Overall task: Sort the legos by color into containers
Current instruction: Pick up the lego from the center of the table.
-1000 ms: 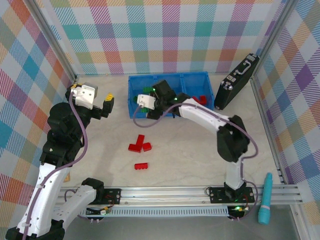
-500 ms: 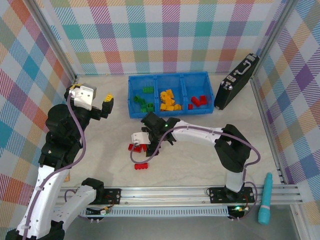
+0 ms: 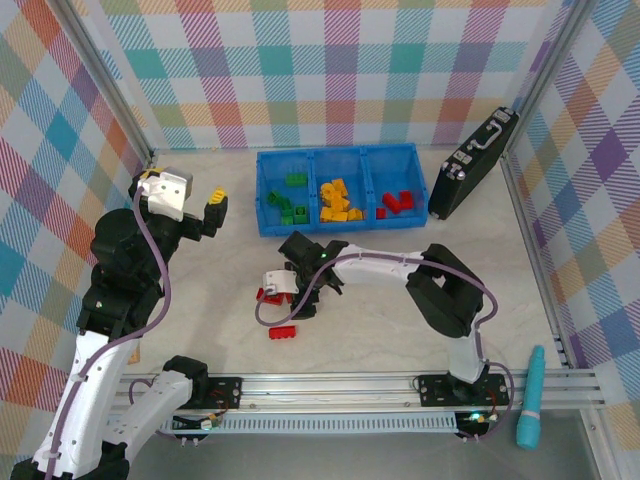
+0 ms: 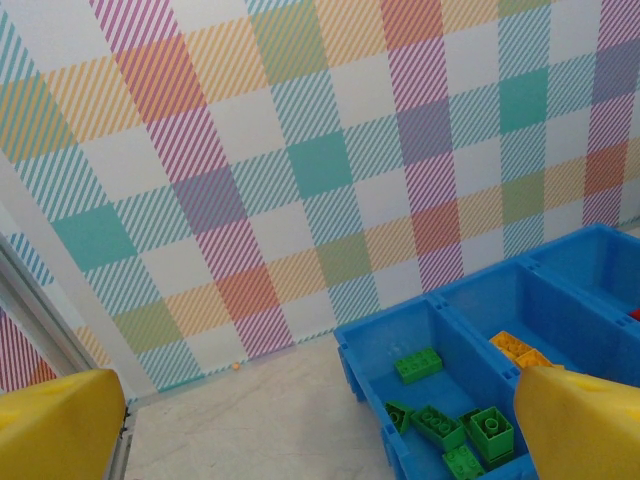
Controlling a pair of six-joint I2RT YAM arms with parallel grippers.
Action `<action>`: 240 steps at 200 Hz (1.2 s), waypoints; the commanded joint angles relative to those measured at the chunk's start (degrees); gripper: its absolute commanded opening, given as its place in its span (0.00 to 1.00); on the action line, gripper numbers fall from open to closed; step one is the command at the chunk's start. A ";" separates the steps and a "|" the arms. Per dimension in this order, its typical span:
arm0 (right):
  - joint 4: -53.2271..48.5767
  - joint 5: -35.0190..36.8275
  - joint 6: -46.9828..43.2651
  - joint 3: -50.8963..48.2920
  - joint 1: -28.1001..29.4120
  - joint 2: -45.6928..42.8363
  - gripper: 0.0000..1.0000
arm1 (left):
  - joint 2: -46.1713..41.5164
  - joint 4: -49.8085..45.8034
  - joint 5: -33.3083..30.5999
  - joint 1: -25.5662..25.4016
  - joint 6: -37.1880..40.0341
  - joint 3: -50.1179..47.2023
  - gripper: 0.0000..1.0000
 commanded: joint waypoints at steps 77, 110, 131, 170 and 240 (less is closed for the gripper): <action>-1.50 -1.51 2.44 0.65 -0.61 3.54 0.72 | -0.27 0.65 0.77 0.47 -0.52 1.08 1.00; -1.57 0.19 3.33 -0.46 -1.13 2.43 0.48 | -0.18 0.60 0.78 0.52 -0.53 1.08 1.00; -0.45 1.87 5.38 -2.62 -2.82 -1.00 0.37 | -0.18 0.70 0.71 0.48 -0.49 0.90 1.00; 0.58 5.23 9.20 -7.00 -9.91 -11.50 0.30 | -0.18 0.84 0.30 0.48 -0.32 0.68 1.00; 3.35 10.88 15.35 -2.62 -28.49 -18.66 0.27 | 3.00 -0.45 0.98 0.44 -0.78 1.84 1.00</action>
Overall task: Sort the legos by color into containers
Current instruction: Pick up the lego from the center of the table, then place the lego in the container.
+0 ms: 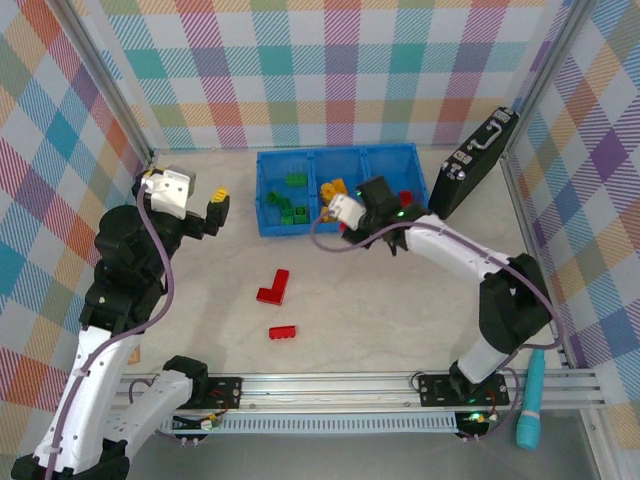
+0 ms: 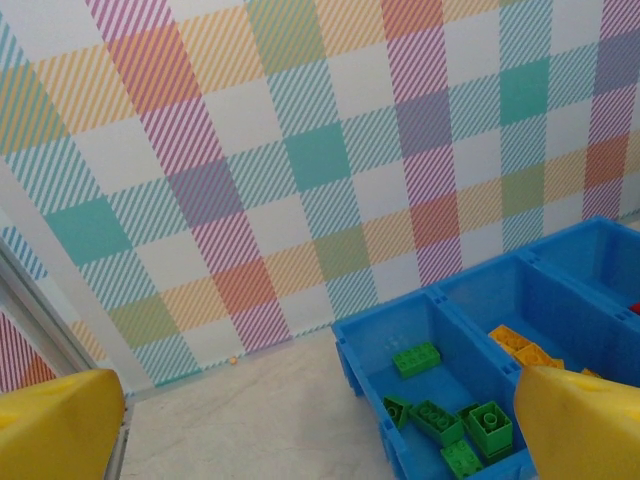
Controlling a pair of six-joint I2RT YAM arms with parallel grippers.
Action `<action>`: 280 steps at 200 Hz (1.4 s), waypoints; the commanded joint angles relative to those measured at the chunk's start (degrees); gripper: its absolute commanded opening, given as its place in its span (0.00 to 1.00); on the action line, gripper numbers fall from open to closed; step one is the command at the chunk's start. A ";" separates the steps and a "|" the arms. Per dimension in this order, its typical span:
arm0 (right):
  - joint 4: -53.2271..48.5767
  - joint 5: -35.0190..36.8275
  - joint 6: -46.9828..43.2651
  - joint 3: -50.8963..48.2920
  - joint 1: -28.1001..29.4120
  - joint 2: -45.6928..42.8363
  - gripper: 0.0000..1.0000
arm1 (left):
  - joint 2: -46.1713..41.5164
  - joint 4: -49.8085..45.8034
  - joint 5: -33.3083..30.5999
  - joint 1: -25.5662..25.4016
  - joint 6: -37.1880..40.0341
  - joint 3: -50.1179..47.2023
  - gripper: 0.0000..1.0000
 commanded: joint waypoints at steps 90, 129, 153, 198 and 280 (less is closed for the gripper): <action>-0.44 1.96 14.26 23.28 -15.87 20.55 0.28 | 7.41 -4.80 1.89 0.44 -1.51 6.26 1.00; -3.46 2.64 15.85 28.95 -16.73 27.16 0.31 | 8.13 -5.04 1.87 0.44 -1.51 6.39 1.00; -4.36 3.49 16.46 29.34 -16.73 28.01 0.47 | 7.92 -4.87 1.80 0.44 -1.42 6.13 1.00; -5.94 1.35 19.21 26.59 -16.73 22.12 0.68 | 6.85 -3.96 2.09 0.44 -1.47 5.19 1.00; -10.77 -0.33 45.29 16.01 -3.32 3.83 0.71 | 1.71 -1.85 3.24 0.41 -2.33 3.26 1.00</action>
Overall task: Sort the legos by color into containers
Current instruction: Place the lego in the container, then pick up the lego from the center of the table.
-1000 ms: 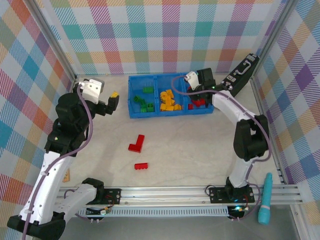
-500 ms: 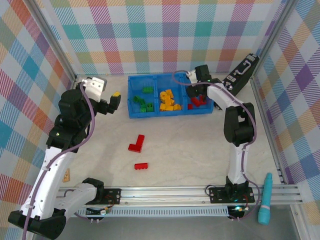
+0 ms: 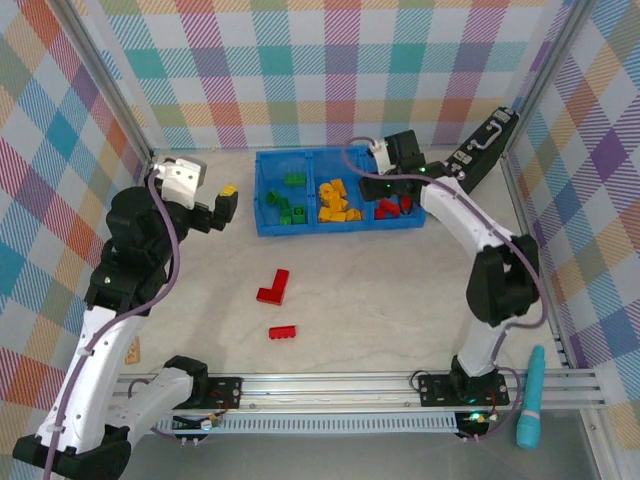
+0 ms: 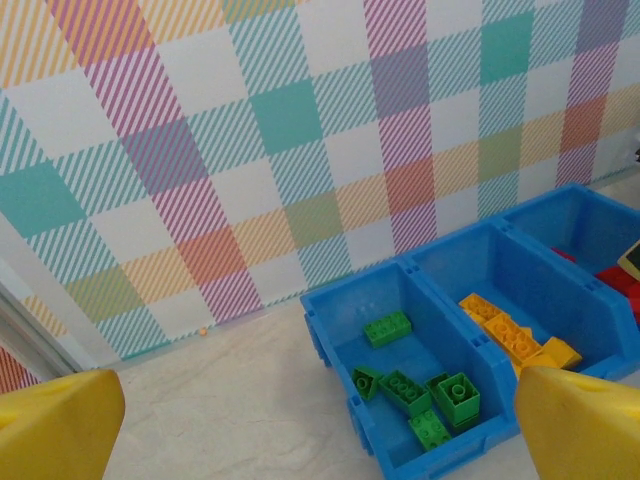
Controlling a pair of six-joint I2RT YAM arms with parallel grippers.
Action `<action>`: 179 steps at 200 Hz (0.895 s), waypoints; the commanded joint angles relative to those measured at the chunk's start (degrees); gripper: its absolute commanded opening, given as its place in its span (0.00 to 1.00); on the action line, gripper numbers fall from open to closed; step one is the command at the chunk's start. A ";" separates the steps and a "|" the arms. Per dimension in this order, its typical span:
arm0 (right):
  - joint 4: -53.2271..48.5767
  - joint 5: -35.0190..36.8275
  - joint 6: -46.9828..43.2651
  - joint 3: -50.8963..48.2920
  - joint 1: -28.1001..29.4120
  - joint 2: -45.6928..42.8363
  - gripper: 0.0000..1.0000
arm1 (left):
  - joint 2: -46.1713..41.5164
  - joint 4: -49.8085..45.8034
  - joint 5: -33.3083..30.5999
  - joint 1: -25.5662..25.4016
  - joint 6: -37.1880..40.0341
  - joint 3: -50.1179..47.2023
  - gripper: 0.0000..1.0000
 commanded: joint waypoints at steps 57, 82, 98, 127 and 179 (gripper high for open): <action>4.68 3.77 54.20 -12.77 24.93 -2.85 0.66 | -8.68 3.84 1.10 0.31 -1.44 -1.64 1.00; 1.91 3.11 59.34 -6.42 29.80 4.69 0.64 | -10.31 3.66 1.35 -0.31 -1.60 -1.10 1.00; 0.07 3.10 61.47 -2.74 31.57 9.11 0.64 | -10.75 2.97 0.91 -0.60 -1.20 -0.36 1.00; -1.51 1.67 63.76 1.46 32.39 15.78 0.64 | -12.17 3.24 -1.43 -2.22 0.64 -0.79 1.00; -2.37 -0.79 62.67 7.85 32.56 24.86 0.64 | -13.79 3.39 -6.12 -5.90 4.35 -0.65 1.00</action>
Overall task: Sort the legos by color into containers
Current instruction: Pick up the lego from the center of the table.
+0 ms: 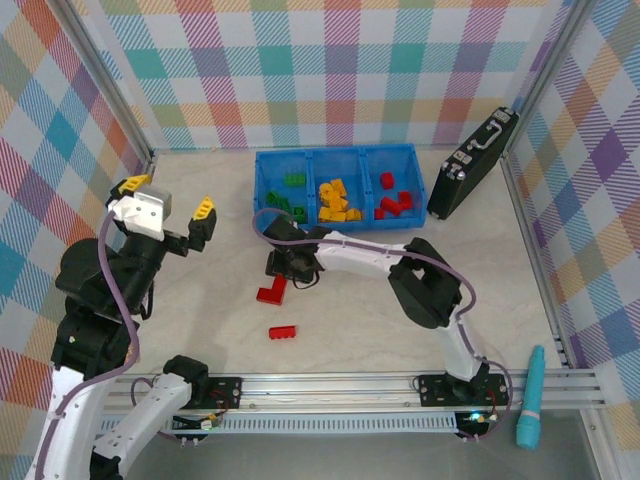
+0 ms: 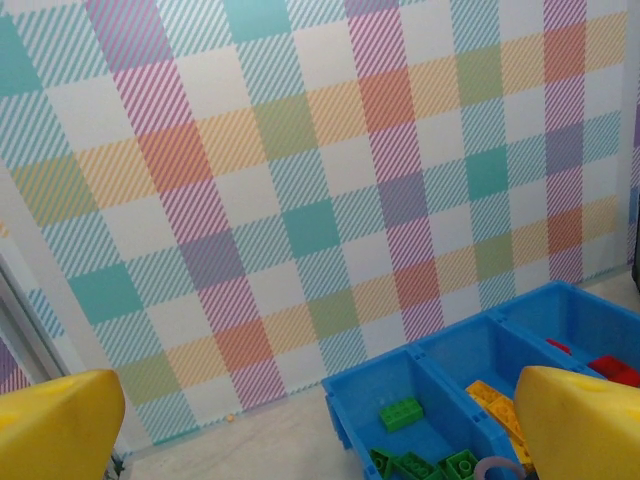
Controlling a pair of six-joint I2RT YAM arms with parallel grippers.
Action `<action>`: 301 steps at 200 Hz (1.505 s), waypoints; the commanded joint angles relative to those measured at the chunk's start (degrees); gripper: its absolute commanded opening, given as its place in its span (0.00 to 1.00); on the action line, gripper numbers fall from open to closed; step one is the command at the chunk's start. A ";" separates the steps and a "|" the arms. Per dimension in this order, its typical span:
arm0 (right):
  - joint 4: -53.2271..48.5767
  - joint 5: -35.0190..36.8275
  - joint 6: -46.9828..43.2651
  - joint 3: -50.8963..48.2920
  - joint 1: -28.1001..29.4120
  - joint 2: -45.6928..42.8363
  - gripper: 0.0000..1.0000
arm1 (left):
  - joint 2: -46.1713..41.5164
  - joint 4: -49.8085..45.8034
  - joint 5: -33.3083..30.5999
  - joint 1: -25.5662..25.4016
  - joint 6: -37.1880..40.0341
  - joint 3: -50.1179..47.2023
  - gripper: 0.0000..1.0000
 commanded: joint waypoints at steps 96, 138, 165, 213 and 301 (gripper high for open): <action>-16.02 2.92 -8.12 12.92 0.48 13.10 0.42 | 0.33 1.43 -2.21 -2.55 2.25 0.26 1.00; -22.14 7.48 -15.89 15.29 0.37 16.31 0.35 | 2.33 0.75 -1.84 -2.55 2.18 1.15 1.00; -23.62 12.18 -21.44 9.10 -0.31 12.08 0.32 | 4.36 0.15 -1.24 -2.55 1.92 1.74 1.00; -22.09 18.84 -27.65 -6.31 -4.98 -6.46 0.31 | 3.58 2.19 -2.09 -2.64 2.00 -0.91 1.00; -15.01 26.32 -46.47 -5.42 -24.06 -22.50 0.32 | 7.42 0.57 -3.38 -2.64 2.73 0.51 1.00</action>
